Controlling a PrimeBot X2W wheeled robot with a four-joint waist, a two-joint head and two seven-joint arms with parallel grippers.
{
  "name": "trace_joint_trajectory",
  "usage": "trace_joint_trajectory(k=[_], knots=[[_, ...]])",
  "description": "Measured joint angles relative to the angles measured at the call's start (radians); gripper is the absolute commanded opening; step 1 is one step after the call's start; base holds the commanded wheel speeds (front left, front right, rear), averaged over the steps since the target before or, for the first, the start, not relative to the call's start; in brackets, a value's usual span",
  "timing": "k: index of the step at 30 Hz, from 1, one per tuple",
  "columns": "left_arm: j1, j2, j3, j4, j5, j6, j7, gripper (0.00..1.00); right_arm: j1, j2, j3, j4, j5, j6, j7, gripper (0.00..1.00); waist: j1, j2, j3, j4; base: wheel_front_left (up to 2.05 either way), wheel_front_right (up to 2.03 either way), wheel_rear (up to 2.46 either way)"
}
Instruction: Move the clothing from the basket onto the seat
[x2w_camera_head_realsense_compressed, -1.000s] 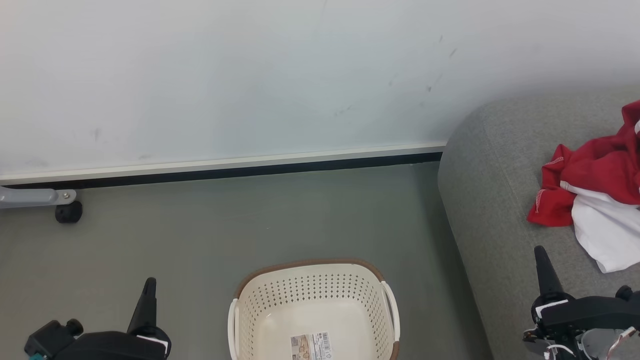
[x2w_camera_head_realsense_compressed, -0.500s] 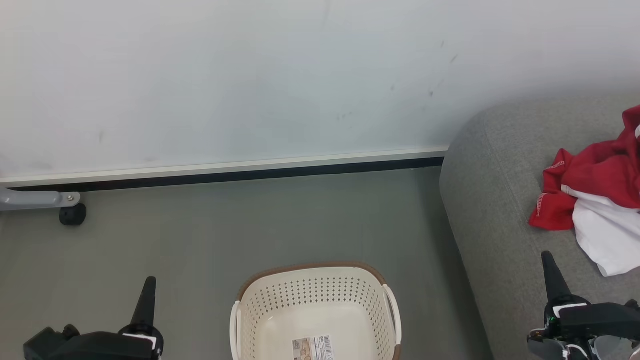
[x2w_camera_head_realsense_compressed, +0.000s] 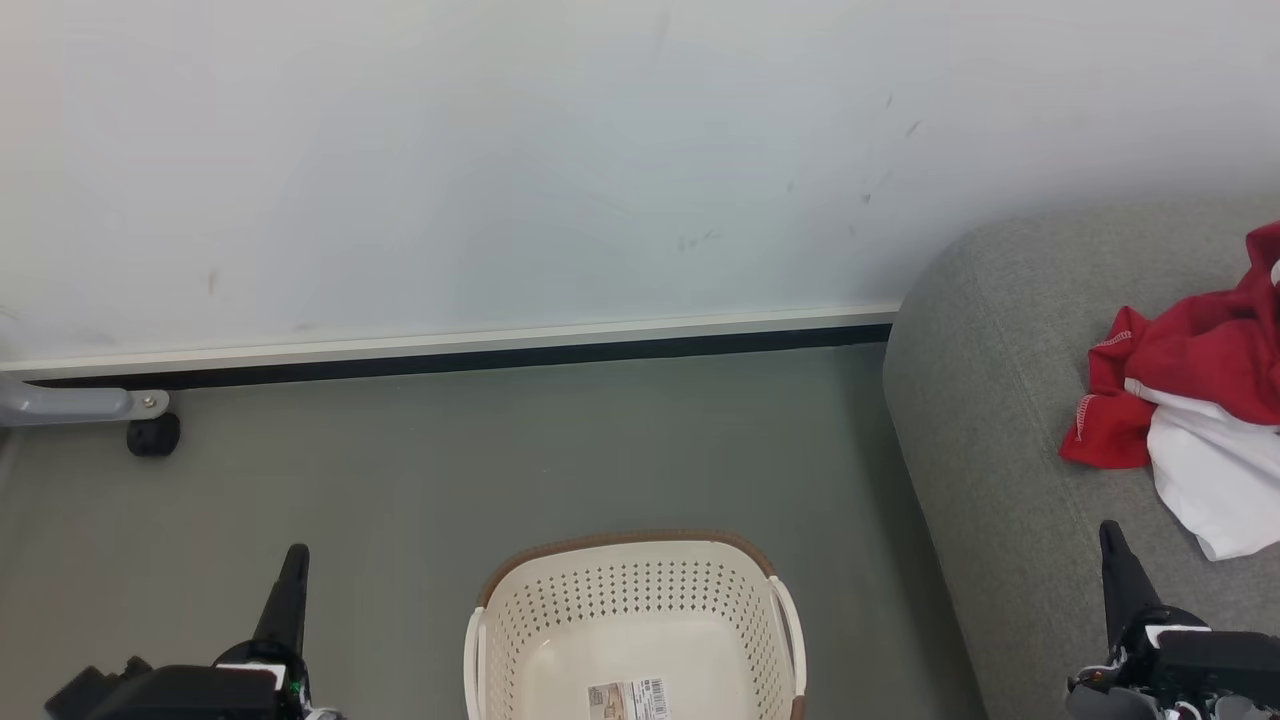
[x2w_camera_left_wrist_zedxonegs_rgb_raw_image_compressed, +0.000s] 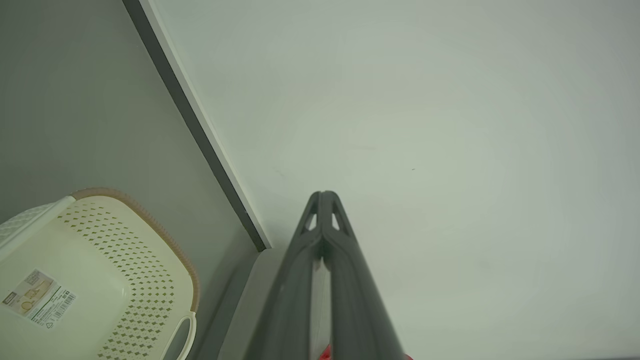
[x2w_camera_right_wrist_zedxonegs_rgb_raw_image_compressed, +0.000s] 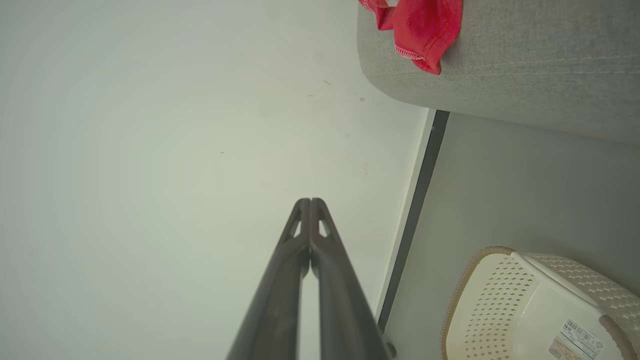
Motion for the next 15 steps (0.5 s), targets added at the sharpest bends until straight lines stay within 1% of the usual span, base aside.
trace_joint_trajectory(k=[7, 15], knots=[[-0.003, -0.010, 0.016, 0.011, -0.082, -0.010, 0.019, 0.00, 0.002, 0.012, -0.026, 0.008, 0.090, 0.012, 0.018, 0.00, 0.0000, 0.0000, -0.006, 0.003, 0.00, 0.00, 0.00], [-0.004, -0.011, 0.017, 0.012, -0.096, -0.017, 0.019, 0.00, 0.004, 0.014, -0.029, 0.008, 0.093, 0.014, 0.018, 0.00, 0.0000, 0.0000, -0.006, 0.003, 0.00, 0.00, 0.00]])
